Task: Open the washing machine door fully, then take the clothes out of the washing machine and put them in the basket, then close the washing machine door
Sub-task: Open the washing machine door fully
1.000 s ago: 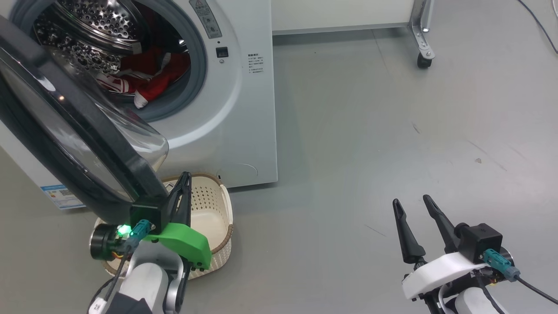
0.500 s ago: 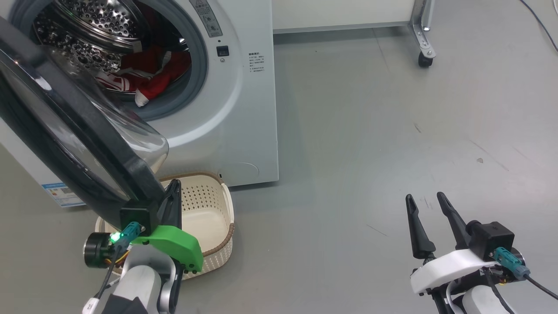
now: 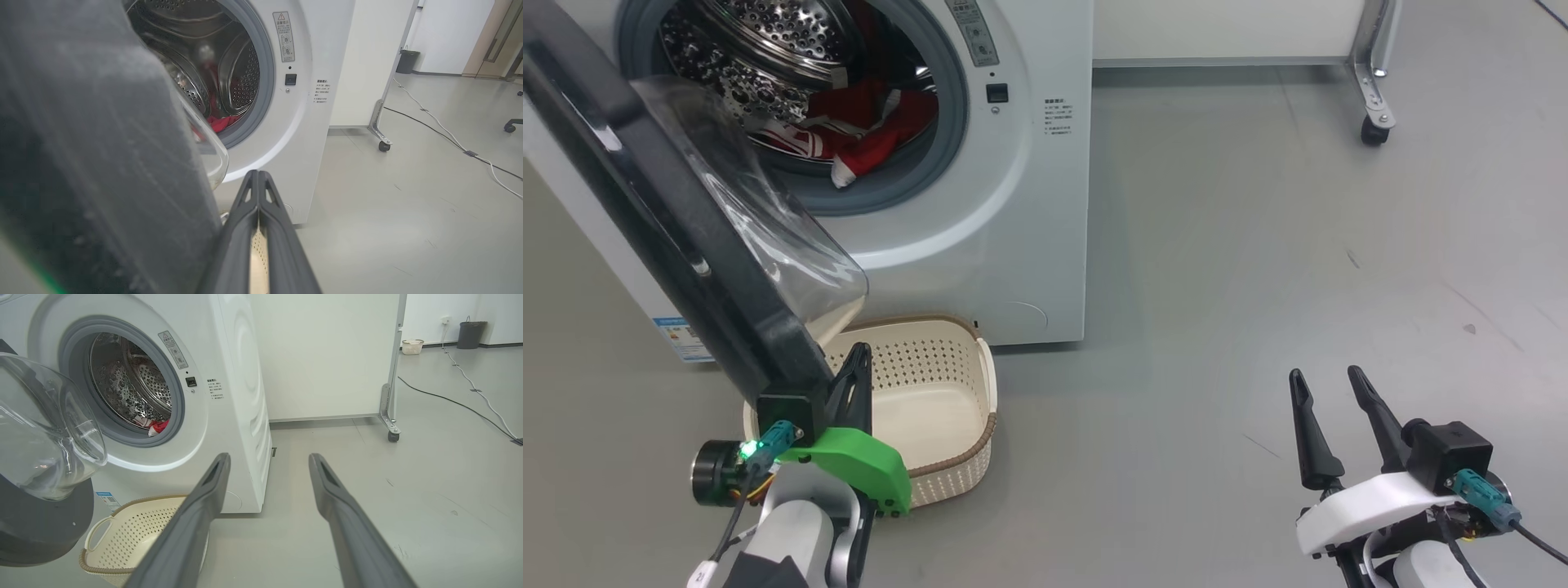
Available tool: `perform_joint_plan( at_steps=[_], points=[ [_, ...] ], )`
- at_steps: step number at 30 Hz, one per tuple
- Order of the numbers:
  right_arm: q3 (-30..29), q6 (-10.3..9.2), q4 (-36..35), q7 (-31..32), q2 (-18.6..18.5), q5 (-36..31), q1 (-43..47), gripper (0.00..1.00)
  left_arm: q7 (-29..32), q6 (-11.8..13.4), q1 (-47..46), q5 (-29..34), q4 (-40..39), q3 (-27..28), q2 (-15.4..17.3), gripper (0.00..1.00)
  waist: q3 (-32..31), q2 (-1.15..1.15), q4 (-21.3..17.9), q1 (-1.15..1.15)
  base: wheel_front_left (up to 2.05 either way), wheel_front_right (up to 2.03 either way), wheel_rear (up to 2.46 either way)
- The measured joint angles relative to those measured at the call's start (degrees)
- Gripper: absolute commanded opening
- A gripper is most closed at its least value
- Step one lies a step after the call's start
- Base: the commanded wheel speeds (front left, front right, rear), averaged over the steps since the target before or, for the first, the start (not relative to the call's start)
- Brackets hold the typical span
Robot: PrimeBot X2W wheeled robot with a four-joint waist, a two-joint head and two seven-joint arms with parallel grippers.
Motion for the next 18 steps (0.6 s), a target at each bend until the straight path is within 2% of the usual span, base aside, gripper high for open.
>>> perform_joint_plan(
  at_steps=[7,18],
  points=[
    [-0.1,0.41,-0.1,0.0,0.2,-0.4,0.5,1.00,-0.7,0.0,-0.2,-0.4,0.8,-1.2,-0.1,0.00,-0.2,0.00,3.3,0.00,0.00,0.00,0.00],
    [-0.2,0.60,-0.3,0.0,0.4,-0.8,1.1,1.00,-1.8,0.0,-0.2,-1.7,2.2,0.0,0.1,0.00,0.0,0.00,8.8,0.00,0.00,0.00,0.00]
  ],
)
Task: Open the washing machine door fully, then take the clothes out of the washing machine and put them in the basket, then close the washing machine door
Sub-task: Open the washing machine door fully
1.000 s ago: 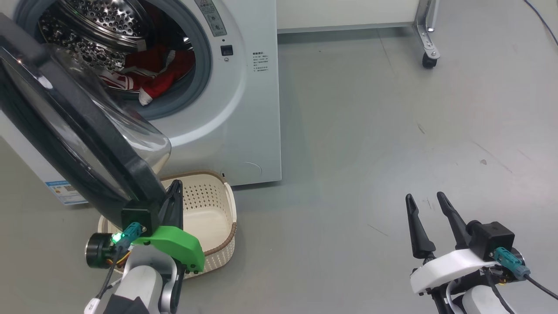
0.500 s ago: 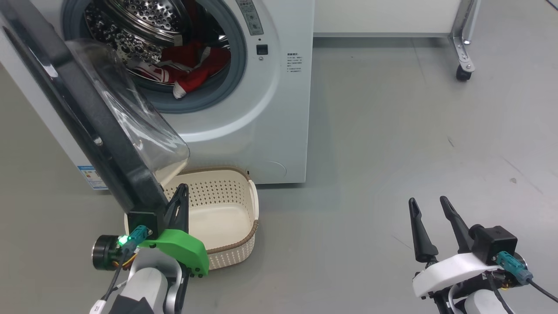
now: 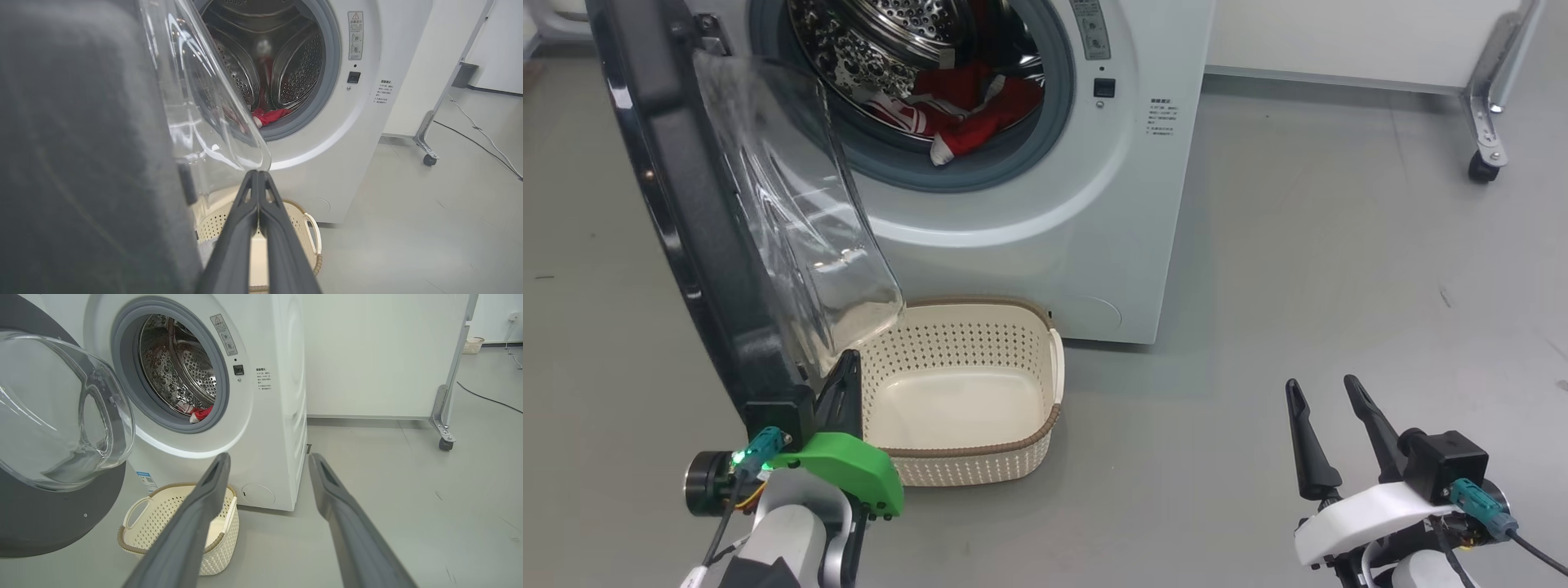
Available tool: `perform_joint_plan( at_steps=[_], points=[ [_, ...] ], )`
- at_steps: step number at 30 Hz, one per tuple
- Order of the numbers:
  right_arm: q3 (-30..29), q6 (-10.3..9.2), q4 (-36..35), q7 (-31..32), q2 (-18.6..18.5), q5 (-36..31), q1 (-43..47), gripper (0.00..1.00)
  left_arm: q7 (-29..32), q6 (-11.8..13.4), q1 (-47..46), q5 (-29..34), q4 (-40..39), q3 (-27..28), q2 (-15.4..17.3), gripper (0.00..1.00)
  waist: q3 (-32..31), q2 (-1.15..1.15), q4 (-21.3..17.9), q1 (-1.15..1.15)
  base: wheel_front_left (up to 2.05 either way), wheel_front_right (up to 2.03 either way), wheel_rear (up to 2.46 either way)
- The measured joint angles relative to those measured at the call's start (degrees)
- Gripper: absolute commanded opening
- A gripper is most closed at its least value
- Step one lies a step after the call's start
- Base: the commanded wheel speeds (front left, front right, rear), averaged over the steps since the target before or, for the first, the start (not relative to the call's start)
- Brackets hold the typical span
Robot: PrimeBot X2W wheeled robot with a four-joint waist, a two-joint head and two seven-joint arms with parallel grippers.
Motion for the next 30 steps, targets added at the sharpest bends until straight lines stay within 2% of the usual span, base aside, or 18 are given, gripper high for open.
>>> perform_joint_plan(
  at_steps=[14,30],
  points=[
    [0.2,0.59,-0.2,0.0,-0.1,-0.7,0.0,1.00,-1.2,0.0,0.0,-1.8,0.9,8.7,0.4,0.00,1.7,0.00,4.9,0.00,0.00,0.00,0.00],
    [0.6,1.33,-1.0,0.6,-2.1,-1.7,-0.2,1.00,-2.2,0.0,0.0,-3.3,0.4,21.0,3.2,0.00,5.2,0.00,6.6,0.00,0.00,0.00,0.00]
  ],
)
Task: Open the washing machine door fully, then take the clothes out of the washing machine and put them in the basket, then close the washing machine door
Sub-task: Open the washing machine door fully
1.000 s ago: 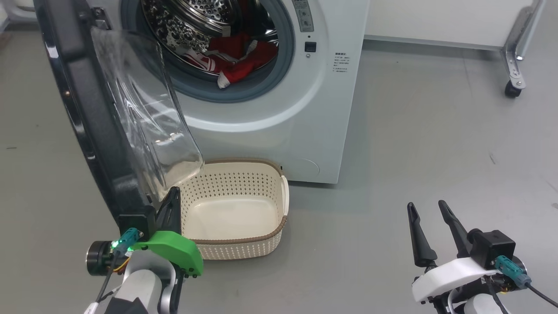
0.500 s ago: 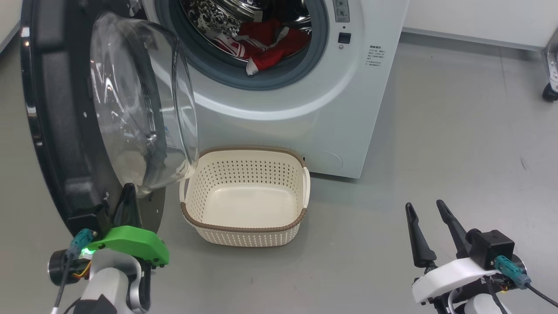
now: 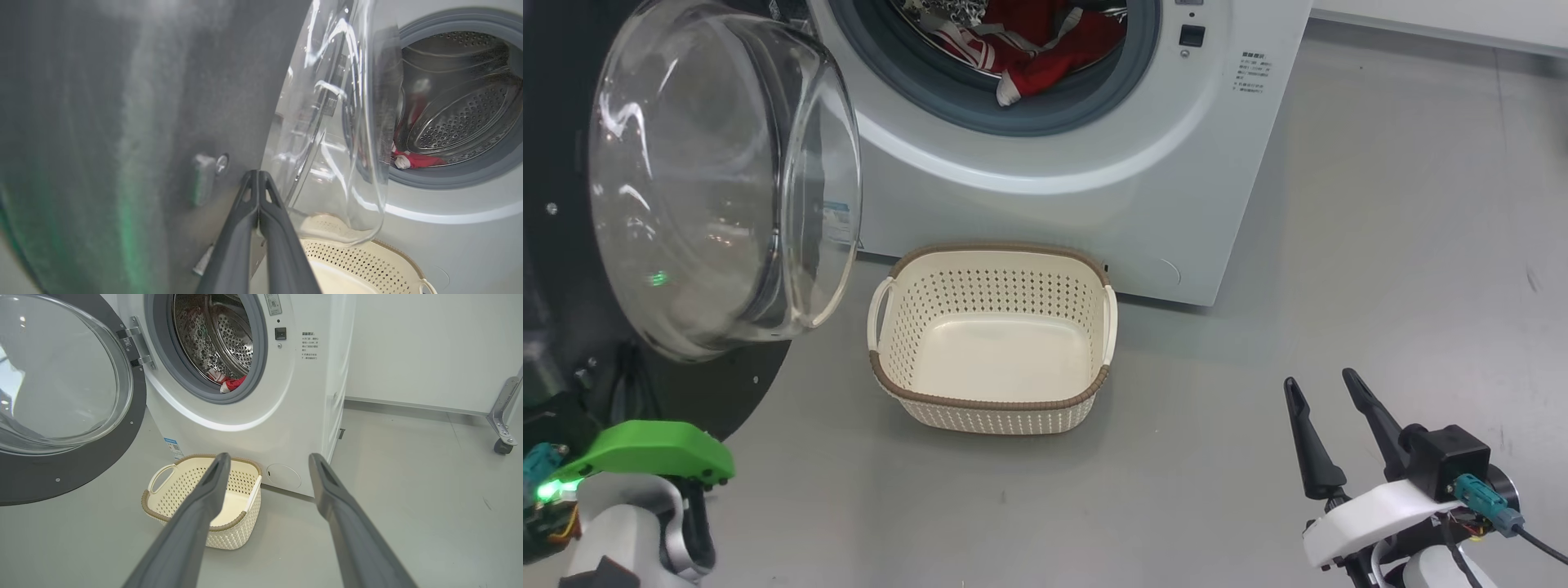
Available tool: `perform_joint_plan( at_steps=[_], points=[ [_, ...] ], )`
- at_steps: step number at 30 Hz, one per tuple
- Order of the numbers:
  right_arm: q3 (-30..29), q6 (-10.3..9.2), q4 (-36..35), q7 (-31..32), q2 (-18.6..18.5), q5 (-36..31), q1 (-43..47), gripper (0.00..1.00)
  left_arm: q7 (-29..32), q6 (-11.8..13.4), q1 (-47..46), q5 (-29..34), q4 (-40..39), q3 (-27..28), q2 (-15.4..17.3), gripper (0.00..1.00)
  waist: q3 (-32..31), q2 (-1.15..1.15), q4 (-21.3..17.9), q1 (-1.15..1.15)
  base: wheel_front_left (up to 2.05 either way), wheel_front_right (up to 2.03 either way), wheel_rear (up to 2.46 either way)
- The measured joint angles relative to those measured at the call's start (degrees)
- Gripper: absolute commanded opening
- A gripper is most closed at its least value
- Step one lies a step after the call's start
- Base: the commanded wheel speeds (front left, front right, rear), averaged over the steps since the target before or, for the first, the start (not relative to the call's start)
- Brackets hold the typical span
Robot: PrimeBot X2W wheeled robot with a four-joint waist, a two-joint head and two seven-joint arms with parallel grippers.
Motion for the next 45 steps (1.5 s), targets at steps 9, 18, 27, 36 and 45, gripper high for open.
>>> perform_joint_plan(
  at_steps=[9,18,27,36,45],
  points=[
    [0.3,0.10,-1.2,0.6,-1.3,-1.0,-0.6,1.00,-0.1,0.0,-0.5,0.0,-1.2,7.8,3.3,0.00,3.2,0.00,-0.5,0.00,0.00,0.00,0.00],
    [-0.1,0.51,-2.6,1.3,-2.7,-1.1,-1.8,1.00,-0.1,0.0,-3.1,0.0,-2.6,11.0,4.7,0.00,6.7,0.00,-1.0,0.00,0.00,0.00,0.00],
    [-1.4,0.52,-3.8,1.8,-4.4,-1.2,-3.2,1.00,-0.3,0.0,-4.6,0.0,-3.0,14.3,5.9,0.00,10.0,0.00,-1.3,0.00,0.00,0.00,0.00],
    [-1.9,0.68,-4.6,2.1,-5.1,-1.2,-3.9,1.00,-0.3,0.0,-5.9,0.0,-3.2,16.6,6.9,0.00,12.5,0.00,-1.5,0.00,0.00,0.00,0.00],
    [-2.3,0.99,-4.3,2.1,-5.2,-1.1,-4.5,1.00,-0.3,0.0,-6.5,0.8,-3.1,16.5,6.8,0.00,12.3,0.00,-1.5,0.00,0.00,0.00,0.00]
  ],
)
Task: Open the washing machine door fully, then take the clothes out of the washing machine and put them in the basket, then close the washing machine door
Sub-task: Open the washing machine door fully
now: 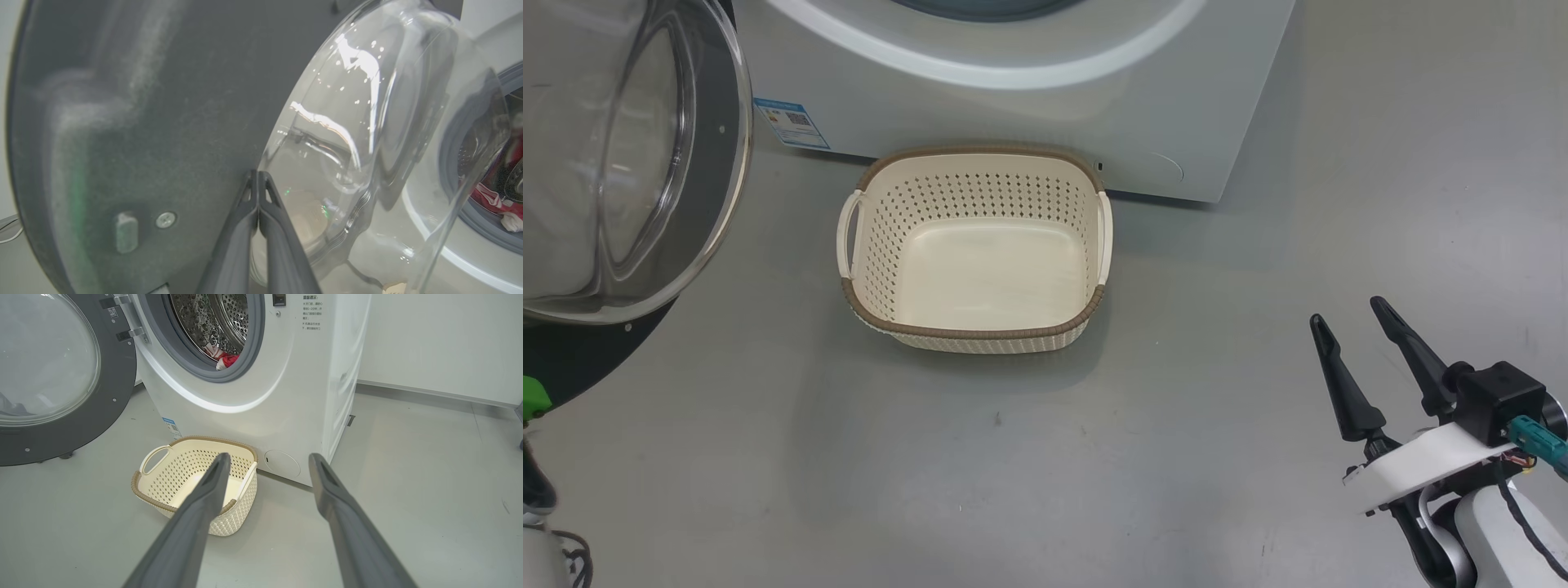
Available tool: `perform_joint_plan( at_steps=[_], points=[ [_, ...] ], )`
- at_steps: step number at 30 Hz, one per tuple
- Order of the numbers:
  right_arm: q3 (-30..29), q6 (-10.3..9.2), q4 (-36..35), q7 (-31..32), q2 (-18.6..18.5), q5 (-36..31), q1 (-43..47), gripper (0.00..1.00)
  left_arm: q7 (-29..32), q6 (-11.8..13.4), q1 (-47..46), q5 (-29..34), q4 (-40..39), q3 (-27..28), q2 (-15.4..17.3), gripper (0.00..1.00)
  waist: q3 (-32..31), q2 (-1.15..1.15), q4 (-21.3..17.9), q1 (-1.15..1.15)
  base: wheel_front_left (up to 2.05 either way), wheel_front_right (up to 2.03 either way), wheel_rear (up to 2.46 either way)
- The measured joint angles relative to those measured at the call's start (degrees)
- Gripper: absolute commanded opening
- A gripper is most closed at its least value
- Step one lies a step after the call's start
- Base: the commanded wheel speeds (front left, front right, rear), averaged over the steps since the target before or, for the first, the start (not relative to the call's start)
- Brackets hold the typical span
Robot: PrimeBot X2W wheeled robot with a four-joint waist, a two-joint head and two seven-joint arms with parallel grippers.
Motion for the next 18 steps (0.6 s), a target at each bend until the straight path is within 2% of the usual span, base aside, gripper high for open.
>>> perform_joint_plan(
  at_steps=[8,14,18],
  points=[
    [0.1,0.01,1.5,-0.3,1.0,0.1,-0.1,1.00,0.0,0.0,0.1,2.4,-0.2,-1.9,-1.0,0.00,-2.2,0.00,0.4,0.00,0.00,0.00,0.00],
    [0.7,0.02,2.6,-0.8,2.8,0.2,-0.2,1.00,0.0,-0.1,1.6,6.0,-0.3,-6.0,-0.9,0.00,-4.9,0.00,0.4,0.00,0.00,0.00,0.00],
    [0.6,0.01,3.8,-1.0,3.8,0.5,-0.2,1.00,0.0,-1.2,2.9,7.0,-0.7,-8.2,-0.9,0.00,-7.1,0.00,0.1,0.00,0.00,0.00,0.00]
  ],
)
